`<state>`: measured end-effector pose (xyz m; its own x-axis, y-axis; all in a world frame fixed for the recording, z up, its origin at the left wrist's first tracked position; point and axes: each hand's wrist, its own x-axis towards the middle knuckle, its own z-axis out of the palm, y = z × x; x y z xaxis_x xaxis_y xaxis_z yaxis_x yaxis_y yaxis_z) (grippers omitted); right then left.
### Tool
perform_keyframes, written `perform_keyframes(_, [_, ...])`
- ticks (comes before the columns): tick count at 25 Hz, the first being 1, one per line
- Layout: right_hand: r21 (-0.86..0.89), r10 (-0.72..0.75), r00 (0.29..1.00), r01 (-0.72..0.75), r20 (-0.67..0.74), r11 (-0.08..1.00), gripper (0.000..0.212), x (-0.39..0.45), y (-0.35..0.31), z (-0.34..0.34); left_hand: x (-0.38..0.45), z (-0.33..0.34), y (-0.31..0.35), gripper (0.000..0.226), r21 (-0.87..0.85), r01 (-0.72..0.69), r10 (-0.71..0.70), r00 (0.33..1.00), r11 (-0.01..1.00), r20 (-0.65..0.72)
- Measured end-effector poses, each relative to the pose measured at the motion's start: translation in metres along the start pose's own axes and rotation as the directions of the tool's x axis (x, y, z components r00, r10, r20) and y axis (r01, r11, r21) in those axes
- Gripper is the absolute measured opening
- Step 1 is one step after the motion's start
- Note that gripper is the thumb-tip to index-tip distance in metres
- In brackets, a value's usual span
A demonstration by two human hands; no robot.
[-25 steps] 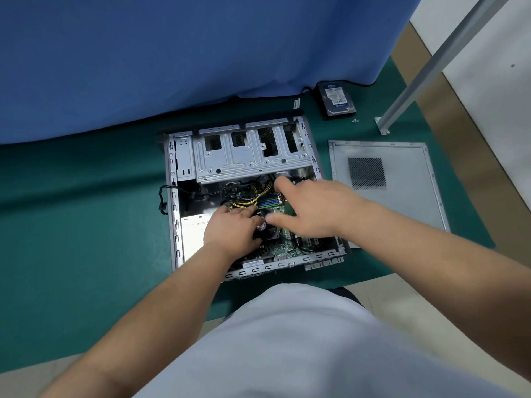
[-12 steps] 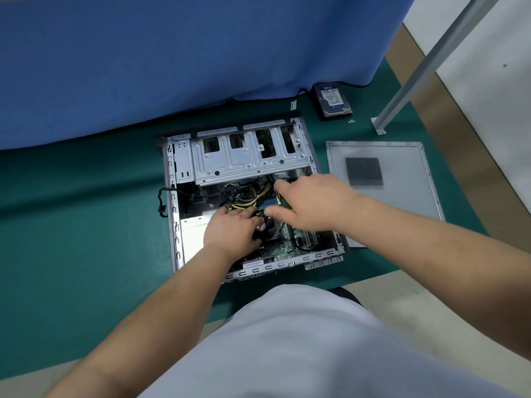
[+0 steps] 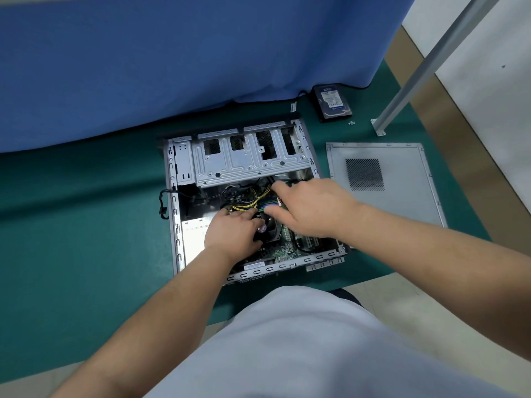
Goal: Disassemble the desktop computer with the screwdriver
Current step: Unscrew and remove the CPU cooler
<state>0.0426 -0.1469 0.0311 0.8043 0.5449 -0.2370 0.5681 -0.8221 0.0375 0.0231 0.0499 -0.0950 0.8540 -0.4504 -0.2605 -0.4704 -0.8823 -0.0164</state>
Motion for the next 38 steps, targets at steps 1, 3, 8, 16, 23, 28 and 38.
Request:
perform_keyframes(1, [-0.075, 0.035, 0.998, -0.038, -0.044, 0.996, 0.061, 0.001, -0.002, 0.001, 0.000, 0.000, 0.000, 0.058, -0.002, 0.002, -0.002, 1.000, 1.000, 0.001])
perform_keyframes(3, [-0.113, -0.102, 0.994, 0.097, -0.043, 0.989, 0.046, 0.004, -0.001, 0.002, -0.001, -0.001, 0.001, 0.057, 0.000, 0.004, -0.004, 1.000, 1.000, 0.001])
perform_keyframes(8, [0.162, -0.395, 0.911, 0.374, 0.123, 0.913, 0.025, -0.002, 0.011, -0.013, 0.000, -0.001, 0.000, 0.055, -0.005, 0.002, -0.002, 1.000, 1.000, 0.006])
perform_keyframes(16, [-0.030, -0.260, 0.966, 0.259, -0.008, 0.965, 0.038, -0.001, 0.008, 0.000, -0.002, -0.001, -0.002, 0.051, -0.083, 0.018, -0.021, 0.999, 0.996, -0.030])
perform_keyframes(23, [-0.018, -0.001, 0.997, 0.000, -0.075, 1.000, 0.064, -0.005, 0.010, 0.006, -0.046, 0.000, -0.029, 0.035, -0.394, 0.223, -0.337, 0.908, 0.892, -0.249])
perform_keyframes(28, [0.019, -0.339, 0.937, 0.342, -0.081, 0.940, 0.034, -0.006, 0.016, 0.007, -0.093, 0.013, -0.026, 0.055, -0.339, 0.269, -0.356, 0.906, 0.902, -0.230])
perform_keyframes(38, [0.021, -0.339, 0.940, 0.340, -0.032, 0.940, 0.029, -0.002, 0.011, 0.002, -0.098, 0.016, -0.018, 0.060, -0.293, 0.327, -0.403, 0.879, 0.898, -0.255])
